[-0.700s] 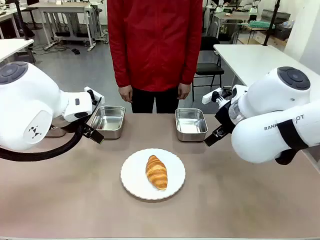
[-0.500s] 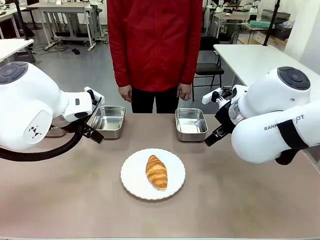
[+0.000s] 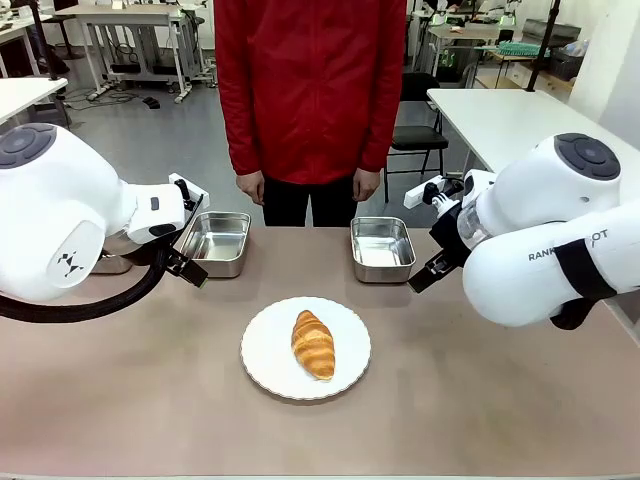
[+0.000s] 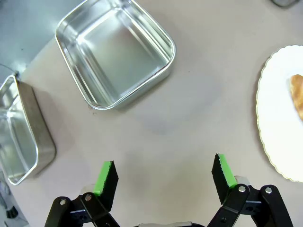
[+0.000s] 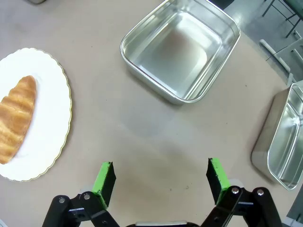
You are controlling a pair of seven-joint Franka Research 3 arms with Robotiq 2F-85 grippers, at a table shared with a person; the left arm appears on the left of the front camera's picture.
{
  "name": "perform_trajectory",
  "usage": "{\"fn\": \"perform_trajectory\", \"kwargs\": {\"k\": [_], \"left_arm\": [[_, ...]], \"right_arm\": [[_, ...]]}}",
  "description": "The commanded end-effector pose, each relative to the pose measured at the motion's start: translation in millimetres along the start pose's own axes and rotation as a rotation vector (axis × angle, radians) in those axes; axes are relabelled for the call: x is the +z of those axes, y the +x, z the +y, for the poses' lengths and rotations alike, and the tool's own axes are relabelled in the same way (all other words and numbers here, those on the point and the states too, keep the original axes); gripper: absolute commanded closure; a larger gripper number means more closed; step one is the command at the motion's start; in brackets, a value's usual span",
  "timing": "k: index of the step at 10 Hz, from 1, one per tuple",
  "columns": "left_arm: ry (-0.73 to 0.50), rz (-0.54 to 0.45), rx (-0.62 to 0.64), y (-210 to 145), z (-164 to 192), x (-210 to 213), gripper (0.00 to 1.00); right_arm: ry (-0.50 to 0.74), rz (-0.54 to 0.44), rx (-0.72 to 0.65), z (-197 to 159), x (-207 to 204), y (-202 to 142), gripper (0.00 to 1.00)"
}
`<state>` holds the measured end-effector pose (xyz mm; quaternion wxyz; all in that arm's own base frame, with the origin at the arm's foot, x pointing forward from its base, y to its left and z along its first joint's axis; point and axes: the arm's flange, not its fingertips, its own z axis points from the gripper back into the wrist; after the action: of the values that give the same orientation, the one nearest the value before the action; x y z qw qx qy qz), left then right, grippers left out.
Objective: Place the bread in the container.
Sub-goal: Place the Butter Roll into the Airtight Container indicated by the human.
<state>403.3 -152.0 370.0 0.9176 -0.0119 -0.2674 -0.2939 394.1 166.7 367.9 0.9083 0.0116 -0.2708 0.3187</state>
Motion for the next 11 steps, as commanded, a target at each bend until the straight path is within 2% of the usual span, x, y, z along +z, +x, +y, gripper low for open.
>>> {"fn": "perform_trajectory", "kwargs": {"k": [1,4,6,9,11], "left_arm": [[0.000,0.000,0.000,-0.1,0.4,0.0,0.00],[0.000,0.000,0.000,0.0,0.0,0.0,0.00],[-0.082,-0.027,0.005,25.2,23.1,43.3,0.00],[-0.202,0.035,-0.069,52.7,95.5,103.6,0.00],[-0.300,0.010,-0.113,40.7,156.5,148.5,0.00]], "right_arm": [[-0.002,-0.006,0.000,-0.6,2.1,2.1,0.00],[0.000,0.000,0.000,0.0,0.0,0.0,0.00],[0.025,-0.052,-0.004,-39.2,43.8,29.7,0.00],[0.107,-0.136,-0.031,-119.5,119.5,45.8,0.00],[0.164,-0.216,-0.016,-171.0,168.0,23.5,0.00]]}}
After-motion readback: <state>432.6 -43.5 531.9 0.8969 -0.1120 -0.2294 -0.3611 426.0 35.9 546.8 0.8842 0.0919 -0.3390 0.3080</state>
